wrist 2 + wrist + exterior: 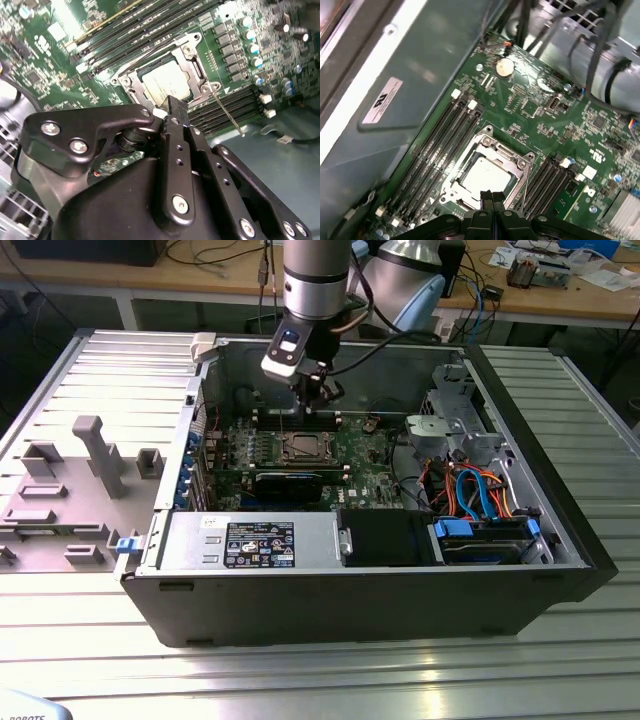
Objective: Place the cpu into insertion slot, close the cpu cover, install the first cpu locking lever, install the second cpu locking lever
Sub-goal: 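Install the first cpu locking lever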
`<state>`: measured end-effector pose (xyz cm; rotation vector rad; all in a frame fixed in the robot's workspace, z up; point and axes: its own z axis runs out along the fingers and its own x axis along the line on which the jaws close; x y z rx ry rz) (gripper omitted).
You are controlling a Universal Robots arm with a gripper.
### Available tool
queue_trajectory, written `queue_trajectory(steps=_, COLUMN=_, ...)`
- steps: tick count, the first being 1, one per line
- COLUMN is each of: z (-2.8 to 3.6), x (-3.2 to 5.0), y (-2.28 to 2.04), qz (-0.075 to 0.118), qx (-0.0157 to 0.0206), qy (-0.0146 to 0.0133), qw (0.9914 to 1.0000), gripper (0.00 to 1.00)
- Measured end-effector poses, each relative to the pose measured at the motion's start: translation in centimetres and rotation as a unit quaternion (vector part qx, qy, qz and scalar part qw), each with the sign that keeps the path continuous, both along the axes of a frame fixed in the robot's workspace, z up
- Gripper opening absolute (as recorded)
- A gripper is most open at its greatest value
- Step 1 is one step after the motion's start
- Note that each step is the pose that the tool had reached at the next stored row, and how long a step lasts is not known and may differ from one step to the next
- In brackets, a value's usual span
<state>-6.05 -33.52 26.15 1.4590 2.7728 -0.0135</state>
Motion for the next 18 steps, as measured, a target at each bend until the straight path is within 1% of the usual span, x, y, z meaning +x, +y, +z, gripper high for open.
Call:
queue_trajectory(steps=1, z=0.00, x=0.00, y=0.00, qz=0.014, qx=0.0000, qy=0.0000, qw=0.99990, gripper=0.11)
queue_trajectory(steps=2, z=-0.01, x=0.00, y=0.00, qz=0.024, qx=0.0000, qy=0.0000, qw=0.99972, gripper=0.11)
queue_trajectory(steps=3, z=0.00, x=0.00, y=0.00, qz=0.036, qx=0.0000, qy=0.0000, qw=0.99937, gripper=0.11)
queue_trajectory(steps=6, z=0.43, x=0.00, y=0.04, qz=0.046, qx=0.0000, qy=0.0000, qw=0.99896, gripper=0.11)
queue_trajectory(steps=7, z=0.45, x=0.00, y=0.05, qz=0.052, qx=0.0001, qy=-0.0001, qw=0.99863, gripper=0.11)
queue_trajectory(steps=8, z=0.44, x=0.00, y=0.05, qz=0.062, qx=0.0002, qy=-0.0001, qw=0.99809, gripper=0.11)
queue_trajectory(steps=9, z=0.44, x=0.00, y=0.05, qz=0.073, qx=0.0002, qy=-0.0001, qw=0.99734, gripper=0.11)
queue_trajectory(steps=10, z=0.46, x=0.00, y=0.04, qz=0.092, qx=0.0000, qy=0.0000, qw=0.99577, gripper=0.11)
queue_trajectory(steps=11, z=0.45, x=0.00, y=0.04, qz=0.107, qx=0.0001, qy=0.0000, qw=0.99431, gripper=0.11)
queue_trajectory(steps=13, z=0.45, x=0.00, y=0.04, qz=0.124, qx=0.0000, qy=0.0000, qw=0.99227, gripper=0.11)
queue_trajectory(steps=14, z=0.45, x=0.00, y=0.04, qz=0.137, qx=0.0000, qy=0.0000, qw=0.99056, gripper=0.11)
queue_trajectory(steps=16, z=0.45, x=0.00, y=0.04, qz=0.155, qx=0.0000, qy=0.0000, qw=0.98785, gripper=0.11)
queue_trajectory(steps=17, z=0.44, x=0.00, y=0.05, qz=0.166, qx=0.0000, qy=0.0000, qw=0.98611, gripper=0.11)
queue_trajectory(steps=18, z=0.44, x=0.00, y=0.04, qz=0.175, qx=0.0000, qy=0.0000, qw=0.98458, gripper=0.11)
